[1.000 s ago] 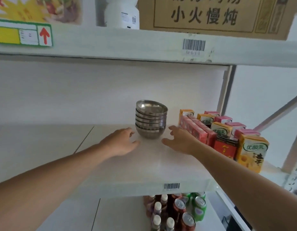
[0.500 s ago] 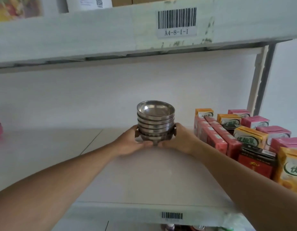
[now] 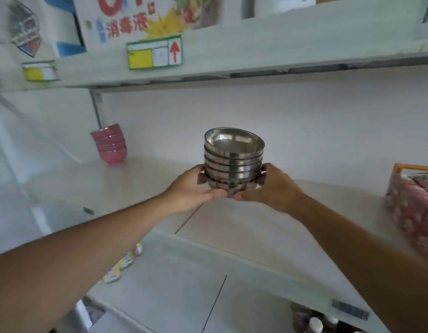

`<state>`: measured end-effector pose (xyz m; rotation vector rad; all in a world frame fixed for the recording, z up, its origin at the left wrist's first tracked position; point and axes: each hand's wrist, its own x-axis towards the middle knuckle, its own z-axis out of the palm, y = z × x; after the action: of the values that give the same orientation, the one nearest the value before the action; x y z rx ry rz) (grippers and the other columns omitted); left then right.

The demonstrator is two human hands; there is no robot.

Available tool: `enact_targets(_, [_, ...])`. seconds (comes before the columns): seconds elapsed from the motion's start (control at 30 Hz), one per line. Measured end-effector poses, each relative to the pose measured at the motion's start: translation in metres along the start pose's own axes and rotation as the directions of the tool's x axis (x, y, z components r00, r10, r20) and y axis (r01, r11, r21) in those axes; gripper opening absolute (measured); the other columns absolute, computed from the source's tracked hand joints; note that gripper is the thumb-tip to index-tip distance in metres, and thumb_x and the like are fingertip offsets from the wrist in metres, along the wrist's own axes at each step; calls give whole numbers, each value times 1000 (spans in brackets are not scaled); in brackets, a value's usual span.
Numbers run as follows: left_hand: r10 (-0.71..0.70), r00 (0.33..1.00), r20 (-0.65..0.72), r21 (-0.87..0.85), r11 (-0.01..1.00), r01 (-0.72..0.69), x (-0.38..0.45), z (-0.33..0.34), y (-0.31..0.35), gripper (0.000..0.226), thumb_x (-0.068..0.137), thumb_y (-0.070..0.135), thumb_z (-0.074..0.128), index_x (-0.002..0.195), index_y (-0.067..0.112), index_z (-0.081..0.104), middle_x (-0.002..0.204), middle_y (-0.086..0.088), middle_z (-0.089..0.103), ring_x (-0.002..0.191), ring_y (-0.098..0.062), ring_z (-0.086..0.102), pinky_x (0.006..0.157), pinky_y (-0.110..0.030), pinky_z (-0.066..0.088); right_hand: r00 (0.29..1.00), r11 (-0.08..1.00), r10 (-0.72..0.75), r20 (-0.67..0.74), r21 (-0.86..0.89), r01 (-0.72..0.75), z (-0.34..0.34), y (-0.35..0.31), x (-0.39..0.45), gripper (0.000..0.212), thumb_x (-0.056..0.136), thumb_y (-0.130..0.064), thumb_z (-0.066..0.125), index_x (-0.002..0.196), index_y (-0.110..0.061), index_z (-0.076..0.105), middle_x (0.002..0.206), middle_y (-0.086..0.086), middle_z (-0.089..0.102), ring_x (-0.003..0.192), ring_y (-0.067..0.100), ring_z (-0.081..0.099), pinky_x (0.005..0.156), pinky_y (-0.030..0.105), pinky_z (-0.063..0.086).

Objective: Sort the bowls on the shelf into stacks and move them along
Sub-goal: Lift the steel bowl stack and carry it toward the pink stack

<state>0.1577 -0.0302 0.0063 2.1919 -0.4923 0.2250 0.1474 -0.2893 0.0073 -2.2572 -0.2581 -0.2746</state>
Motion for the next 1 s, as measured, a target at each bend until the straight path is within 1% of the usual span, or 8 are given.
enact_targets(0.2, [-97, 991, -93, 32, 994, 100, -73, -113, -51, 88, 65, 64, 93, 139, 23, 68, 133, 6, 78, 125, -14, 73, 115, -46, 55, 986, 996, -71, 148, 60, 63, 98, -90, 11, 106, 51, -68, 99, 137, -23, 56, 123, -8, 71, 115, 16, 68, 92, 36, 57])
enact_targets(0.37, [-162, 981, -112, 78, 982, 171, -118, -181, -90, 67, 76, 54, 96, 133, 30, 69, 130, 14, 79, 122, -7, 73, 116, -42, 54, 969, 993, -95, 227, 84, 78, 168, -146, 18, 104, 60, -59, 102, 144, -20, 56, 130, -5, 72, 121, 17, 67, 105, 43, 56])
enact_targets(0.53, [-192, 972, -135, 98, 974, 206, -133, -210, -116, 71, 77, 54, 94, 137, 28, 67, 133, 11, 76, 127, -13, 70, 118, -45, 51, 962, 993, -102, 254, 82, 83, 207, -168, 27, 103, 60, -57, 103, 145, -20, 56, 134, -4, 71, 125, 19, 65, 109, 47, 55])
enact_targets(0.63, [-202, 972, -122, 105, 971, 216, -127, -214, -127, 59, 81, 53, 94, 131, 37, 66, 133, 14, 75, 129, -11, 68, 119, -44, 51, 957, 992, -111, 269, 86, 90, 214, -168, 41, 104, 56, -59, 102, 143, -22, 58, 133, -4, 72, 124, 19, 66, 109, 48, 55])
enact_targets(0.73, [-214, 967, -137, 105, 968, 229, -115, -213, -134, 77, 77, 62, 92, 142, 32, 62, 139, 13, 72, 133, -13, 66, 118, -45, 51, 954, 992, -118, 276, 83, 99, 216, -163, 59, 105, 51, -62, 101, 140, -23, 59, 128, -8, 72, 120, 16, 67, 105, 45, 57])
enact_targets(0.83, [-240, 962, -130, 92, 963, 252, -101, -208, -140, 86, 74, 66, 91, 146, 31, 59, 142, 13, 72, 135, -11, 65, 118, -45, 51, 944, 992, -122, 307, 64, 108, 218, -155, 80, 104, 51, -64, 100, 137, -25, 57, 122, -12, 68, 115, 12, 64, 89, 33, 55])
enact_targets(0.93, [-249, 962, -108, 107, 960, 260, -87, -205, -147, 51, 76, 61, 91, 122, 56, 68, 123, 28, 79, 119, 4, 72, 114, -39, 54, 929, 991, -135, 345, 34, 132, 222, -148, 101, 99, 56, -63, 100, 135, -25, 53, 115, -18, 62, 107, 4, 60, 76, 24, 48])
enact_targets(1.0, [-236, 966, -104, 113, 962, 247, -78, -204, -153, 44, 74, 64, 89, 113, 59, 70, 120, 35, 77, 115, 7, 72, 111, -35, 55, 925, 990, -138, 355, 41, 132, 227, -141, 114, 97, 58, -62, 100, 135, -24, 53, 114, -18, 61, 106, 4, 60, 76, 24, 48])
